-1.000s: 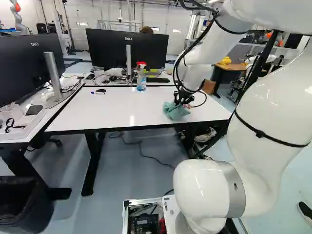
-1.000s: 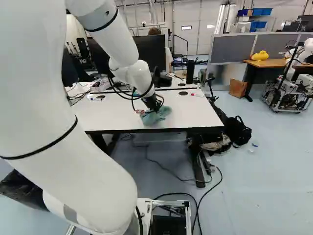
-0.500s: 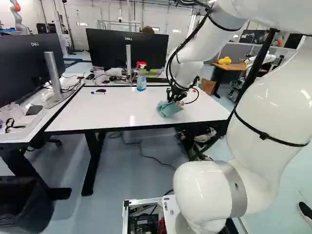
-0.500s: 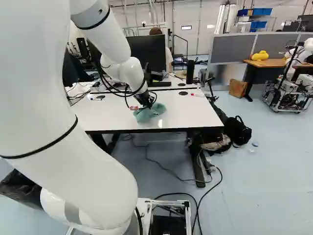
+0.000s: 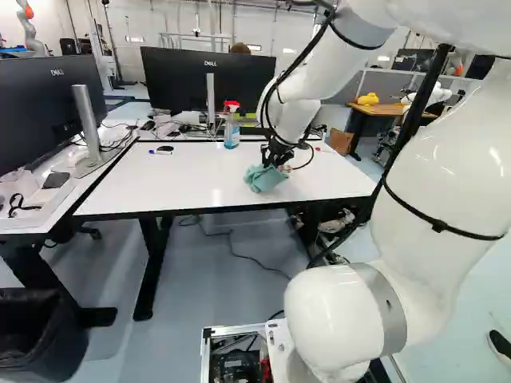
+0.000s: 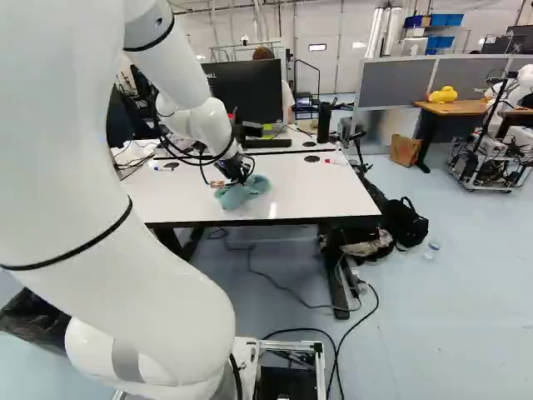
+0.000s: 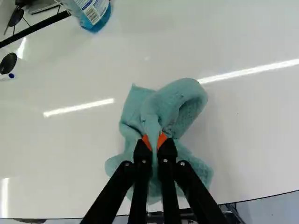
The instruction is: Clean the table with the green towel
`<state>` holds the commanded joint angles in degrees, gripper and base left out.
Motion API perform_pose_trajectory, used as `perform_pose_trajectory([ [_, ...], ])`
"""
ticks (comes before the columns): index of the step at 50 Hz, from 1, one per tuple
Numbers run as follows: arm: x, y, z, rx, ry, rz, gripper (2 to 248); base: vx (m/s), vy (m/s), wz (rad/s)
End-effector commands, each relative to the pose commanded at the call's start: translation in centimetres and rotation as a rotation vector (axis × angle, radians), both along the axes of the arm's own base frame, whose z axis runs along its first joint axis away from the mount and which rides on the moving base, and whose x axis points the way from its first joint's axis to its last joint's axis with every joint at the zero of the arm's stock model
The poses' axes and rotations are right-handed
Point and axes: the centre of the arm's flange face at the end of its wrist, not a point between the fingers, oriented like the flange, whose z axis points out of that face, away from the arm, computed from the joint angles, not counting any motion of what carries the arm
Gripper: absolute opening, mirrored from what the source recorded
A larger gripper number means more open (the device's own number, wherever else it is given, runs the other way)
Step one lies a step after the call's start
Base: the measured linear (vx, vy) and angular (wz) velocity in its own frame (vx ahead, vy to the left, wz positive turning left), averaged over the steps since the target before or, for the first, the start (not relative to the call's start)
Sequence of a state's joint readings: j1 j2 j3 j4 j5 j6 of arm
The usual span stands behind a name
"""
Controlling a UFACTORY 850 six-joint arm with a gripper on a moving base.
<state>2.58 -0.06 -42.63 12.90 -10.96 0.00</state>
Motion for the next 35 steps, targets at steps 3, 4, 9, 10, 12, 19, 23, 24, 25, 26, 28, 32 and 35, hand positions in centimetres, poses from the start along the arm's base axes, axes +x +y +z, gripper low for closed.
perform_pose_trajectory([
  [3, 0.0, 0.5, 0.0, 0.000, 0.000, 0.011, 30, 0.000, 0.000, 0.000],
  [4, 0.0, 0.7, 0.0, 0.000, 0.000, 0.015, 30, 0.000, 0.000, 0.000],
  [9, 0.0, 1.5, 0.0, 0.000, 0.000, 0.034, 30, 0.000, 0.000, 0.000],
  [10, 0.1, 1.7, 0.0, 0.000, 0.000, 0.039, 30, 0.000, 0.000, 0.000],
  [12, 0.1, 2.0, 0.0, 0.000, 0.000, 0.045, 30, 0.000, 0.000, 0.000],
  [19, 0.1, 3.2, 0.0, 0.000, 0.000, 0.072, 30, 0.000, 0.000, 0.000],
  [23, 0.1, 3.9, 0.0, 0.000, 0.000, 0.087, 30, 0.000, 0.000, 0.000],
  [24, 0.2, 4.1, 0.0, 0.000, 0.000, 0.090, 30, 0.000, 0.000, 0.000],
  [25, 0.2, 4.3, 0.0, 0.000, -0.001, 0.094, 30, 0.000, 0.000, 0.000],
  [26, 0.2, 4.4, 0.0, 0.000, -0.001, 0.098, 30, 0.000, 0.000, 0.000],
  [28, 0.2, 4.8, 0.0, 0.000, -0.001, 0.105, 30, 0.000, 0.000, 0.000],
  [32, 0.2, 5.5, 0.0, 0.000, -0.001, 0.120, 30, 0.000, 0.000, 0.000],
  [35, 0.2, 5.9, 0.0, 0.000, -0.001, 0.130, 30, 0.000, 0.000, 0.000],
])
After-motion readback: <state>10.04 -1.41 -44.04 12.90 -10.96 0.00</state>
